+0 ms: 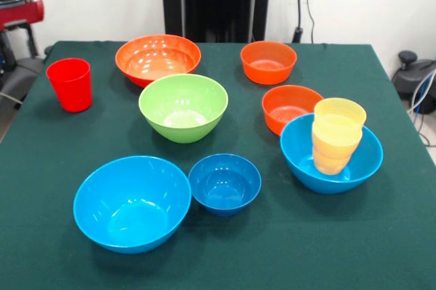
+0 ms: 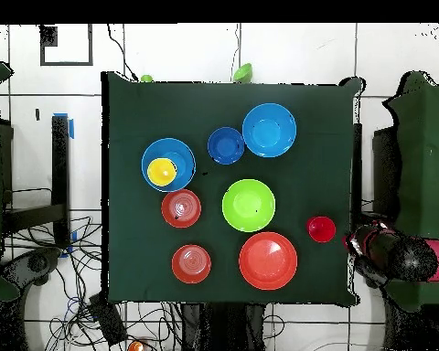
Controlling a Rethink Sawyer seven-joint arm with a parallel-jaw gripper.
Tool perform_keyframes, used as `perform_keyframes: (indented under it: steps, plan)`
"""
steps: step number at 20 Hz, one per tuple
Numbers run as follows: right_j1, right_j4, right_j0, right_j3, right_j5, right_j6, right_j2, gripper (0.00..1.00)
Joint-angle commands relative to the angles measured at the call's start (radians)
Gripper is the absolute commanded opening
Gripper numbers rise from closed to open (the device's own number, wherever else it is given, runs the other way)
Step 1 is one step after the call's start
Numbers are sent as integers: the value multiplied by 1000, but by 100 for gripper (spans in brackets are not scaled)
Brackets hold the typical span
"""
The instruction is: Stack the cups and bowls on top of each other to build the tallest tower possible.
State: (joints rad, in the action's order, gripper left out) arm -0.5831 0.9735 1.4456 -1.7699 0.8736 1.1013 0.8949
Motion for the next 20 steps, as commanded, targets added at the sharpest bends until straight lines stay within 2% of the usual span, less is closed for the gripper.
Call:
perform_keyframes:
  steps: [1,4,12,14,16,19,20]
  plan:
    - [38,16,32,-108,-26,-348,6,0]
    - [54,17,55,-120,-40,-353,11,0]
    - [41,48,105,-168,-57,-341,15,0]
    - [20,41,128,-191,-55,-344,27,0]
    - [-22,1,164,-210,-29,-364,58,0]
    - [-30,-28,169,-233,-20,-331,81,0]
    - [-27,-35,176,-238,-18,-323,85,100]
